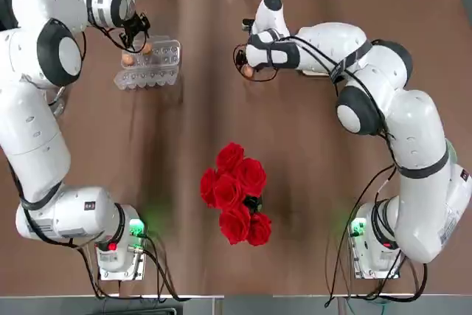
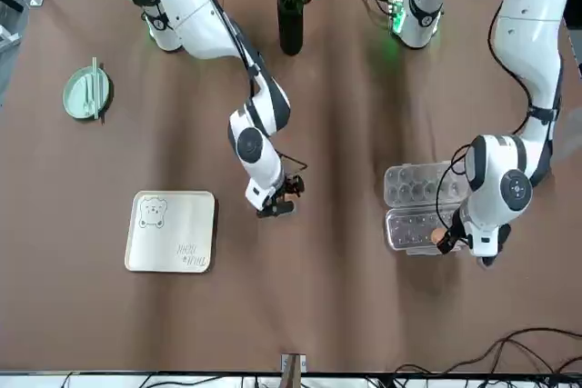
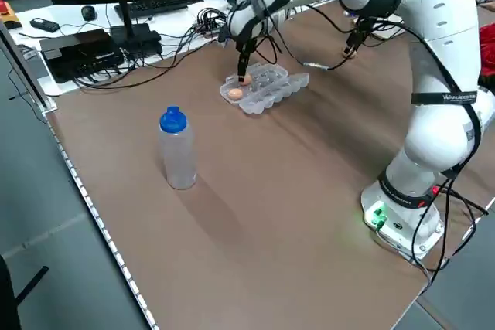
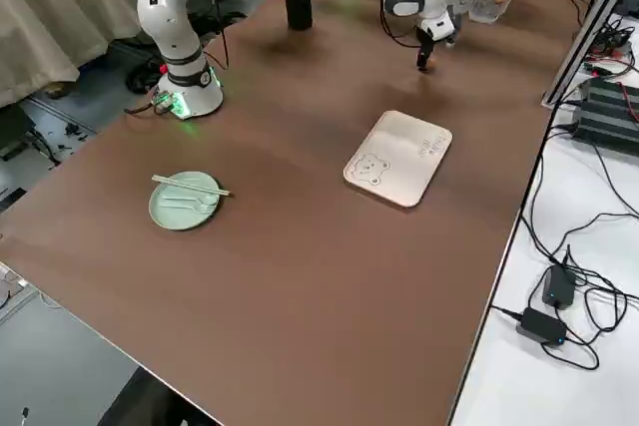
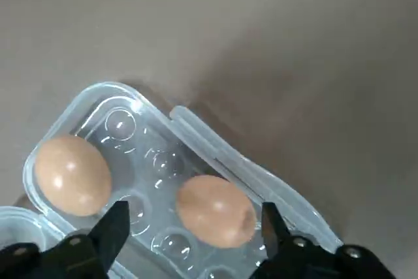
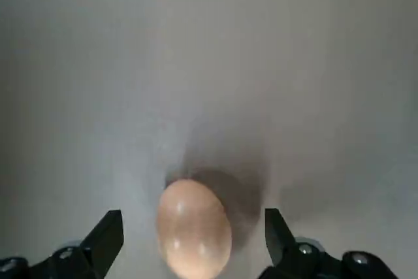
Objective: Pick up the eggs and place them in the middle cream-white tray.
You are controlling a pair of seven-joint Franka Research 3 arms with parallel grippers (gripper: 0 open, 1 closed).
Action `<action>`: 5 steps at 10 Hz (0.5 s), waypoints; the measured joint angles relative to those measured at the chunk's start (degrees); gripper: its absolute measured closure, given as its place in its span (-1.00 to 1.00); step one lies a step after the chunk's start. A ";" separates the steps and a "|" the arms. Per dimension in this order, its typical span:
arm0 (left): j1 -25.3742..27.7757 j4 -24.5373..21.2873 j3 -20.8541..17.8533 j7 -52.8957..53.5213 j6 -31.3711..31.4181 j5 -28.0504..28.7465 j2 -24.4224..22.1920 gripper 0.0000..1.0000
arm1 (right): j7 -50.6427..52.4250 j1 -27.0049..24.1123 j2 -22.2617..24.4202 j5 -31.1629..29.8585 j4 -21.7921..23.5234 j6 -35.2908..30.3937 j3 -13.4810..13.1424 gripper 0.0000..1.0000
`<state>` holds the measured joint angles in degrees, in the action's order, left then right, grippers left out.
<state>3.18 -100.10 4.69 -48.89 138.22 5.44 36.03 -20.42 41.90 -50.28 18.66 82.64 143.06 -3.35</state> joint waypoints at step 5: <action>0.07 -0.45 0.05 -0.28 2.49 0.00 1.36 -0.74 | -1.23 0.01 -0.39 0.00 -0.28 0.40 0.00 -0.27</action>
<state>3.25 -100.55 4.74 -49.17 140.71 5.44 37.39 -21.66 41.92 -50.67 18.66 82.36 143.47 -3.35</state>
